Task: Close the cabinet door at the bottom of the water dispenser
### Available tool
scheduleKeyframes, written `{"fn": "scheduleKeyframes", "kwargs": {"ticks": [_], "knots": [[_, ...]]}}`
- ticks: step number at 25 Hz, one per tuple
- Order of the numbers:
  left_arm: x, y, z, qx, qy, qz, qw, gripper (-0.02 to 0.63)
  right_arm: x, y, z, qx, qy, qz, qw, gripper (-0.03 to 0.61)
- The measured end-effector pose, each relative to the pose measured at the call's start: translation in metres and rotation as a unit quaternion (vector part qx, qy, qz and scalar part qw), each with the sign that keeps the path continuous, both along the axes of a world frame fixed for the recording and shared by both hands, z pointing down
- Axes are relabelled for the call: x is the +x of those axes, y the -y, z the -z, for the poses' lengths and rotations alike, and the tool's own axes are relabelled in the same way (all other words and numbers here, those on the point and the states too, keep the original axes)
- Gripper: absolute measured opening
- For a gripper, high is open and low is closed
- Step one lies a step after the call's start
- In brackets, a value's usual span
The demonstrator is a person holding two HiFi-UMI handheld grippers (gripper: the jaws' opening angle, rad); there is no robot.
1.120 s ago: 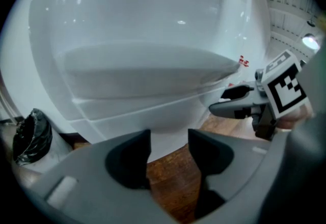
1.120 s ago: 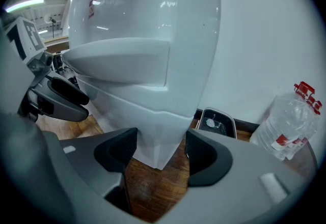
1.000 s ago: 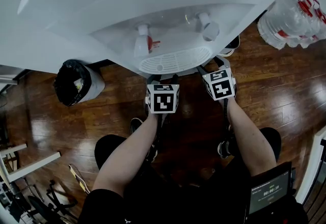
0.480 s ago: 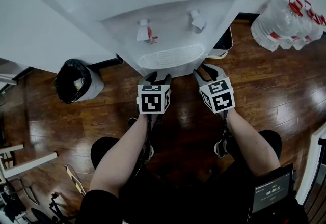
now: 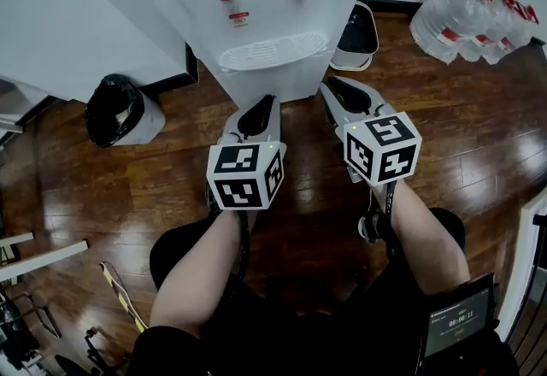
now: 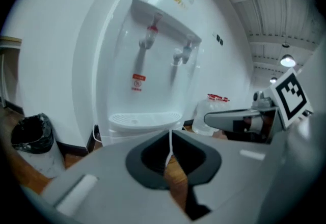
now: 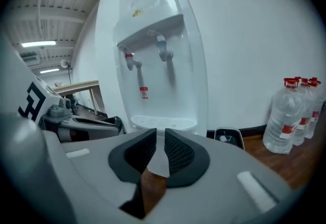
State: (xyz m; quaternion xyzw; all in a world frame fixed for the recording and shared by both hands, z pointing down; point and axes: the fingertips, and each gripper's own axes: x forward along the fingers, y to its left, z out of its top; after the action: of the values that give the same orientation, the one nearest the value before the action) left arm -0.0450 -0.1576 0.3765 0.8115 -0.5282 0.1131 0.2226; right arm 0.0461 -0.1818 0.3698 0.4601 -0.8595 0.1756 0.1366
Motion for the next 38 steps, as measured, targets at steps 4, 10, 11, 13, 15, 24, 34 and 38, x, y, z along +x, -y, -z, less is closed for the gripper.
{"fn": "scheduleKeyframes", "kwargs": {"ticks": [4,10,11,13,15,24,34,38], "knots": [[-0.01,-0.028,0.022,0.064,0.014,0.012,0.9978,0.02,-0.007,-0.026,0.022,0.035,0.013,0.005,0.999,0.005],[0.005,-0.079,0.033,0.081,0.003,0.004,0.9967,0.02,-0.01,-0.082,0.022,0.071,-0.016,0.033,0.997,0.005],[0.007,-0.089,0.033,0.086,0.012,-0.002,0.9962,0.02,-0.009,-0.091,0.022,0.07,-0.014,0.033,0.997,0.005],[0.006,-0.107,0.03,0.099,0.036,-0.01,0.9944,0.02,-0.007,-0.106,0.021,0.068,-0.007,0.031,0.997,0.005],[0.001,-0.125,0.025,0.109,0.057,-0.009,0.9924,0.02,-0.005,-0.121,0.021,0.066,0.002,0.027,0.997,0.005],[0.017,-0.205,0.024,0.131,0.059,-0.019,0.9895,0.02,-0.004,-0.199,0.023,0.08,0.014,0.031,0.996,0.005],[0.034,-0.239,0.015,0.146,0.081,-0.047,0.9848,0.02,-0.001,-0.241,0.021,0.092,0.002,0.035,0.995,0.005],[0.036,-0.242,0.016,0.151,0.087,-0.054,0.9832,0.02,-0.001,-0.24,0.027,0.102,0.003,0.035,0.994,0.005]]}}
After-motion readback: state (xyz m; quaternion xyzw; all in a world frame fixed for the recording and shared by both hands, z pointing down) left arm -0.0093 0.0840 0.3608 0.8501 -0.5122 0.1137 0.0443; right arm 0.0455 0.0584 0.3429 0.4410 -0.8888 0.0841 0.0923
